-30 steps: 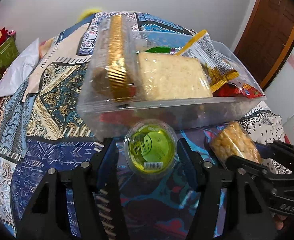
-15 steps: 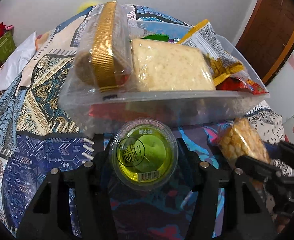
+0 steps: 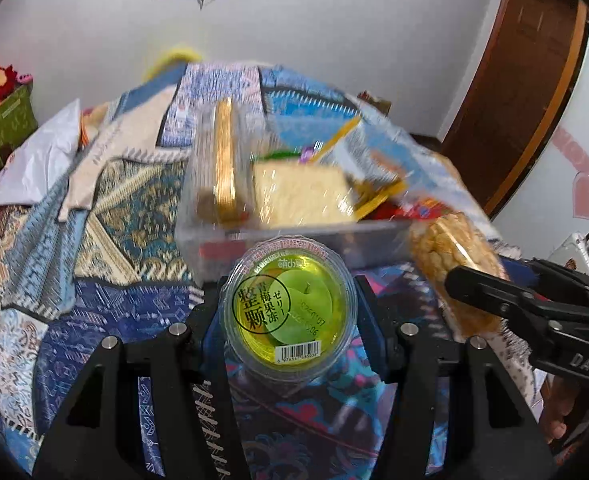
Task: Organize snacks
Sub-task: 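Lower the jelly cup and peanut brittle into the clear box, release both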
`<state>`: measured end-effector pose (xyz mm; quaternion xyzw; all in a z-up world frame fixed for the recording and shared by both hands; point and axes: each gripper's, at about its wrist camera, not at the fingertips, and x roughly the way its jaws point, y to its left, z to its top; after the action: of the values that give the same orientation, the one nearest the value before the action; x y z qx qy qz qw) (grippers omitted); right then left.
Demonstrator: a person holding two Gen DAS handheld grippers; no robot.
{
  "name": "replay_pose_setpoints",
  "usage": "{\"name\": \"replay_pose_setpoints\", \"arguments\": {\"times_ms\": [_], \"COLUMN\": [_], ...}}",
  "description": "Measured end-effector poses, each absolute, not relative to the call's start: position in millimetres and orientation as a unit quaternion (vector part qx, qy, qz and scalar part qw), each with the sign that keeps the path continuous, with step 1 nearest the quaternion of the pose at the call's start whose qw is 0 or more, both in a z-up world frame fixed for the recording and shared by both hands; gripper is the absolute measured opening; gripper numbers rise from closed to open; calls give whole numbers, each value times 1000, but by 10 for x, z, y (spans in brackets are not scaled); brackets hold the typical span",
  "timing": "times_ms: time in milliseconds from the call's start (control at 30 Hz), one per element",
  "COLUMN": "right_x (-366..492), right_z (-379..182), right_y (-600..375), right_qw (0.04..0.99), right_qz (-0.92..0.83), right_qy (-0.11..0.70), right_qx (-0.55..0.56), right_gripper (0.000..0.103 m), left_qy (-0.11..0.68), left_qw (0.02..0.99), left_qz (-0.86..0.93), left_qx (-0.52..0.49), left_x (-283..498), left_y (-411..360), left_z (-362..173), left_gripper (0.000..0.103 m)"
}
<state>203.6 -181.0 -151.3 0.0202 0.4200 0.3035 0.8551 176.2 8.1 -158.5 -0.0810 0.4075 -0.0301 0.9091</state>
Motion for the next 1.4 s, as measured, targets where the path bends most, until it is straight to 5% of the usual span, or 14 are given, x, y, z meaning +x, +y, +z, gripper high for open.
{"name": "replay_pose_setpoints", "arguments": {"times_ms": [500,1400], "right_x": [2429,2944], "right_z": [-1231,-1582], "right_y": [-1898,-1928], "right_qw": [883,882], "right_qz": [278,243], "right_qy": [375,403], "right_qx": [39,30], "right_gripper": [44,47], "left_qy": [332,384], "left_qw": [939,918], "left_qz": [-38,-12], "left_qx": [-83,-93], "left_x": [2191,3024], "left_y": [23,-28], "left_z": [-1019,-1457], "left_gripper": [58,62]}}
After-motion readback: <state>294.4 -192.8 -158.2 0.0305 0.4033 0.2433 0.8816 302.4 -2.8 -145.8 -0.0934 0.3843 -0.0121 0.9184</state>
